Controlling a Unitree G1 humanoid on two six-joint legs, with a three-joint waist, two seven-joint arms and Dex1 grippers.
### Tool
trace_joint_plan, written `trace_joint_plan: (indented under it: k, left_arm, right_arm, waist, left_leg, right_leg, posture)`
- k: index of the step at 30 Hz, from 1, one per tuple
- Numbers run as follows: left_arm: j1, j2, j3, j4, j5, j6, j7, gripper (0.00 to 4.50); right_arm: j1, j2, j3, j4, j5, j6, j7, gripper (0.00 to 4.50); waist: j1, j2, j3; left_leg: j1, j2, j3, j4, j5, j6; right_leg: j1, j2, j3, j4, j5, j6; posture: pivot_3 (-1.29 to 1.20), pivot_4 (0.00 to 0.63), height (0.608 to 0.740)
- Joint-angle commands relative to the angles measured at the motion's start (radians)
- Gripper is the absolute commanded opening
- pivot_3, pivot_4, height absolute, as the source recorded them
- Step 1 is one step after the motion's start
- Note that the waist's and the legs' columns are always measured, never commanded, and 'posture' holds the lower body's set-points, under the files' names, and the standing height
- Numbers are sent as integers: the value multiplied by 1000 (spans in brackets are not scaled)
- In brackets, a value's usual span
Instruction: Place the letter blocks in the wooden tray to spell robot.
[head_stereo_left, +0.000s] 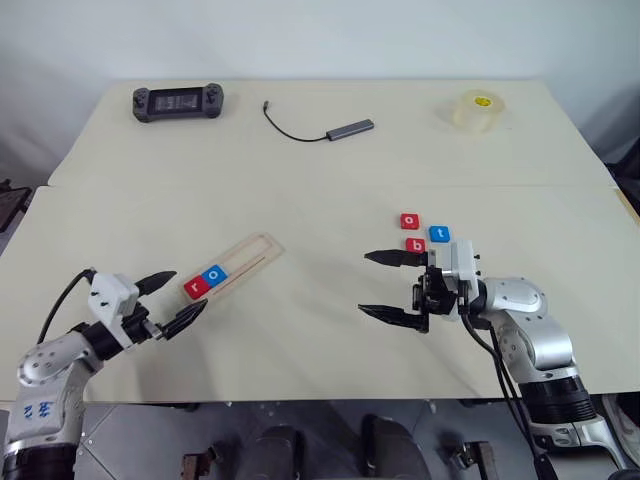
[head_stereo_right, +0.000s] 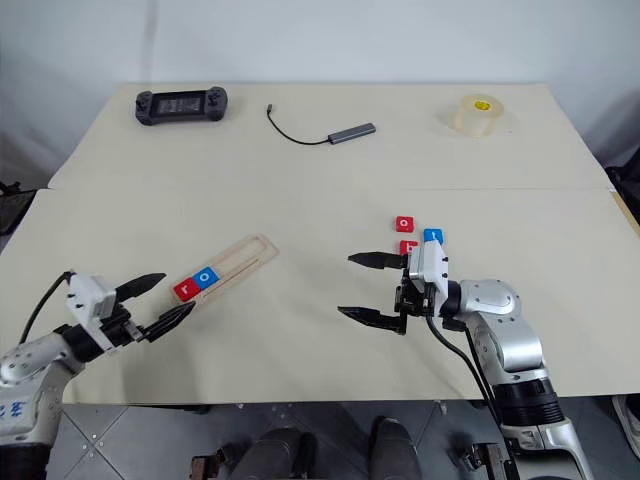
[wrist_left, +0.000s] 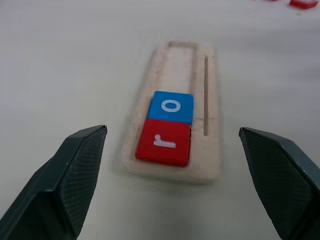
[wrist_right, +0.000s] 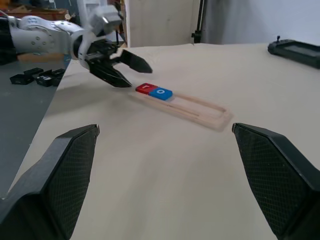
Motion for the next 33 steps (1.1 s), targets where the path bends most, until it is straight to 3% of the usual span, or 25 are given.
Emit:
trace_joint_plan:
  k: [1, 16, 21, 27, 33]
  left_arm:
    - [-20, 19, -12, 40, 24, -17, -11, 4500]
    - [-65, 48, -92, 154, 86, 16, -49, 4500]
    - [-65, 37, -102, 193, 91, -7, -47, 3401]
    - [-55, 35, -106, 191, 80, -24, -67, 3399]
    - [-93, 13, -127, 62, 37, -53, -109, 3399]
  right_arm:
    - [1, -6, -19, -49, 22, 2, -9, 4463]
    - [10, 9, -13, -77, 20, 4, -60, 4463]
    - [3, 2, -22, -66, 19, 0, -59, 4500]
    - [10, -8, -29, -70, 20, 2, -59, 4500]
    - [30, -55, -68, -65, 23, 4, -54, 4500]
  waist:
    - [-6, 0, 0]
    - [0, 1, -1]
    - [-1, 2, -1]
    - [-1, 2, -2]
    - [2, 2, -2]
  left_leg:
    - [0, 0, 1, 0, 0, 0]
    - [1, 0, 1, 2, 0, 0]
    - [3, 0, 2, 3, 0, 0]
    - [4, 0, 2, 3, 0, 0]
    - [3, 0, 1, 3, 0, 0]
  right_leg:
    - [-1, 0, 0, 0, 0, 0]
    - [0, -1, 1, 4, 0, 0]
    - [1, -1, 2, 5, 0, 0]
    - [1, -1, 3, 6, 0, 0]
    - [1, -2, 2, 5, 0, 0]
  posture:
    - [0, 150, 740]
    - [0, 150, 740]
    - [0, 150, 740]
    - [0, 150, 740]
    - [0, 150, 740]
